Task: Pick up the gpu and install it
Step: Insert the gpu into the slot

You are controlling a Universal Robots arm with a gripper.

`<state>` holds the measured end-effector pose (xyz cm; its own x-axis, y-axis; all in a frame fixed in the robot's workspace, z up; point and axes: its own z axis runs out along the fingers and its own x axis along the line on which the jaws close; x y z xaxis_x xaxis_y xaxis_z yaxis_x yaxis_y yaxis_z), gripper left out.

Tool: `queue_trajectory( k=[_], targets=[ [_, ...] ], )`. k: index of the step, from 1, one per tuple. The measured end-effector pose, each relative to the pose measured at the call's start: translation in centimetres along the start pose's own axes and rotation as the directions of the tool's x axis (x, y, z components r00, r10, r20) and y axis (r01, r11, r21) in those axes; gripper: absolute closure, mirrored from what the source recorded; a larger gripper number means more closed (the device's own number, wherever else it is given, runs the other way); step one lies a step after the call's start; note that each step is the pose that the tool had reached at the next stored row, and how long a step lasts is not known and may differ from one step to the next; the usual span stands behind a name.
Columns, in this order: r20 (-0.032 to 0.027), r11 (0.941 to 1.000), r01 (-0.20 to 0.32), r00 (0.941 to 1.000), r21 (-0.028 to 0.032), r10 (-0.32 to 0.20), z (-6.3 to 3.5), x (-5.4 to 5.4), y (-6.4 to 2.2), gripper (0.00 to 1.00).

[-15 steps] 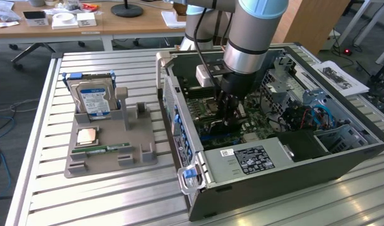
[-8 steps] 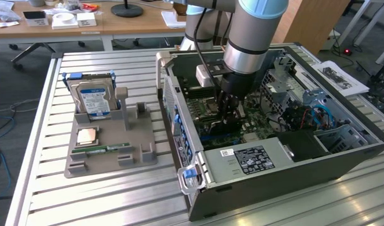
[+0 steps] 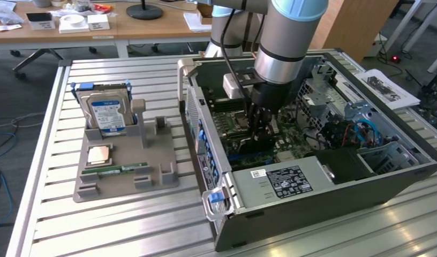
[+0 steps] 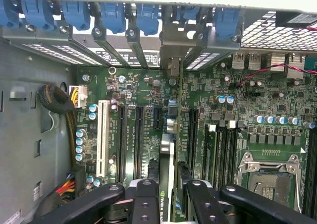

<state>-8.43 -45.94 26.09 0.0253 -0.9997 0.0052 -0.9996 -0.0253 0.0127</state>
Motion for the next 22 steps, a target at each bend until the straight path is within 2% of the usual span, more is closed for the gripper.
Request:
queue_trajectory(
  k=[22],
  targets=[
    [0.0001,1.0,0.0,1.0,0.0,0.0,0.0,-0.08,0.0,0.74]
  ],
)
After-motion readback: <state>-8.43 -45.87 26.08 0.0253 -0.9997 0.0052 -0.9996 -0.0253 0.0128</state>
